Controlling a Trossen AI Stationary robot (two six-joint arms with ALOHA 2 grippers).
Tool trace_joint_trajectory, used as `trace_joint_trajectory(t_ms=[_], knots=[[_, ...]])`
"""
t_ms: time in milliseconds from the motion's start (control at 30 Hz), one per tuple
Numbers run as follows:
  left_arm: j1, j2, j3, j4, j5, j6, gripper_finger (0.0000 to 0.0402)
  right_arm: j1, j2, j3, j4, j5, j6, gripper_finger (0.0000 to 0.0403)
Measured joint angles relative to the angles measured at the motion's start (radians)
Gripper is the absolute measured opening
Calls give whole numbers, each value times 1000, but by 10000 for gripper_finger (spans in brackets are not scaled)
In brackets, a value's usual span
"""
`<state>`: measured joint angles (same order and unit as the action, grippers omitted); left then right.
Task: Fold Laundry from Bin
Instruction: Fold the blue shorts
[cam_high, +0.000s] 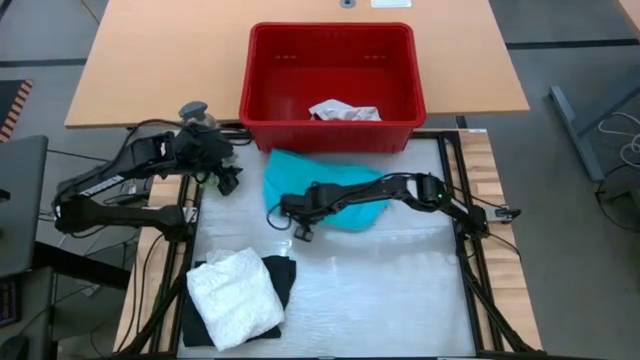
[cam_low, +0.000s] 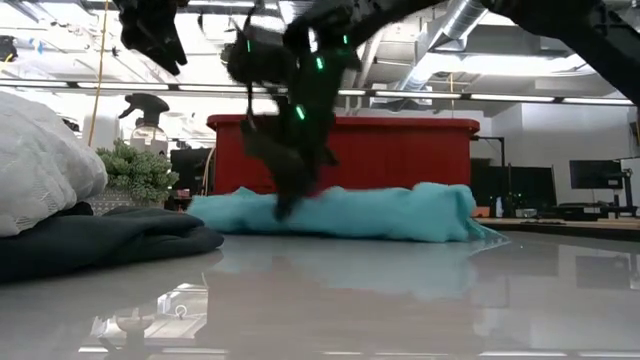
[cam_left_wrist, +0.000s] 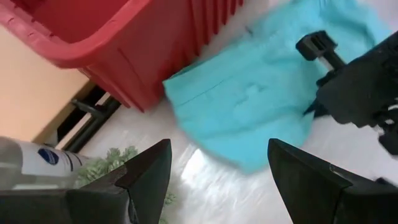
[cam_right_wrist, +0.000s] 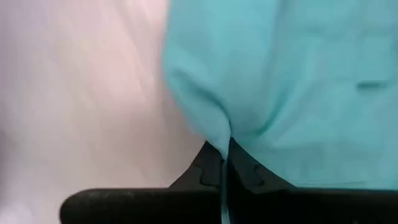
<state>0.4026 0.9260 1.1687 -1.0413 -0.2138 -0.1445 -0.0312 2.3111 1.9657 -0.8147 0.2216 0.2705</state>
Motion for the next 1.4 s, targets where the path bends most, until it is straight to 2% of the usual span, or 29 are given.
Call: trace_joint_trajectory(t_ms=[167, 333, 433, 533, 733, 800, 933, 1167, 1400], knots=[[0, -87, 0, -23, 26, -102, 254, -25, -4, 87, 47, -31, 83, 22], [0, -270, -58, 23, 55, -324, 254, -50, -4, 136, 73, -64, 94, 22], [0, -408, -177, 59, 130, -447, 254, -58, -4, 146, 71, -71, 99, 22], [0, -519, -353, 127, 210, -567, 254, -63, -4, 147, 71, -81, 99, 22], [0, -620, -629, 379, 339, -786, 254, -71, -5, 153, 78, -120, 122, 22], [-4, -617, -670, 417, 365, -769, 254, -75, -5, 177, 77, -121, 118, 22], [-29, -566, -681, 419, 352, -594, 254, -83, -7, 231, 83, -121, 90, 22], [-112, -438, -681, 454, 191, -232, 254, -98, -8, 252, 79, -145, 84, 22], [-241, -269, -604, 485, 56, -68, 256, -98, -8, 252, 66, -150, 63, 22]])
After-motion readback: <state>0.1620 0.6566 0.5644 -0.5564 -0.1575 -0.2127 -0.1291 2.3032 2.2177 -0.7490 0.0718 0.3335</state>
